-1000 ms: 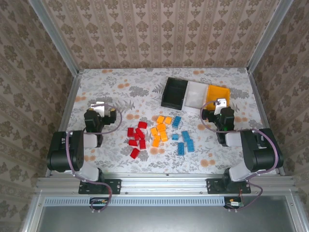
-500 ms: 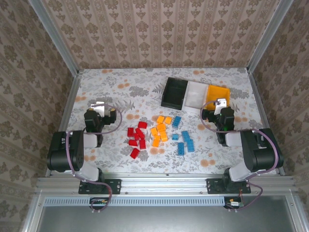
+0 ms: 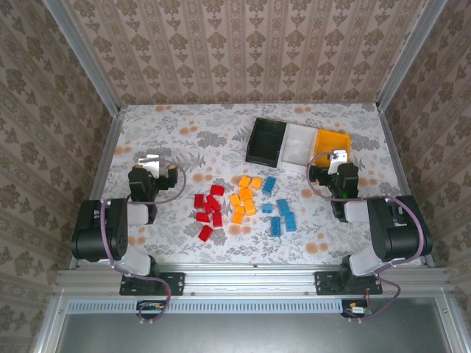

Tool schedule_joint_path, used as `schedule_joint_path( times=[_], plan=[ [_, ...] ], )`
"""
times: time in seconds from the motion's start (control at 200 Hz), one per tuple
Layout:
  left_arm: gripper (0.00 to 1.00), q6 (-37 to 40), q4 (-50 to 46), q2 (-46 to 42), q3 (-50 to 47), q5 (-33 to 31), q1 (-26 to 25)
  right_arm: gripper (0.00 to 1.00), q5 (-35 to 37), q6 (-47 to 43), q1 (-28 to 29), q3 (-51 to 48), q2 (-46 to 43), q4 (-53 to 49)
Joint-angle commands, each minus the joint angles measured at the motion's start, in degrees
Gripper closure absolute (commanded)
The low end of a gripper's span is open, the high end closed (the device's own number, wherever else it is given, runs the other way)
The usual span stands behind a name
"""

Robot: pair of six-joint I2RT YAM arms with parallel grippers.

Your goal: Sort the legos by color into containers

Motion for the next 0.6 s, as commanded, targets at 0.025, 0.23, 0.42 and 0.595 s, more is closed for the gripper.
schedule_joint_path(
  times=[0.025,0.23,0.42,0.595],
  plan=[
    [0.00,-0.4,-1.9,0.7,2.0,0.4,0.9,0.00,-0.7,0.9,-0.3,1.1,0.4,-0.6],
    [0.00,-0.8,-2.0,0.6,2.0,-0.7,0.9,0.00,-0.8,0.9,-0.3,1.1,0.3,-0.6],
    [0.00,-0.9,-2.9,0.4,2.3,-1.5,0.9,0.00,0.1,1.2,-0.3,1.2,0.0,-0.9],
    [0.00,-1.9,-19.2,-5.9,9.1,-5.4,0.5,0.00,3.2,2.2,-0.2,6.1,-6.9,-15.0]
  ],
)
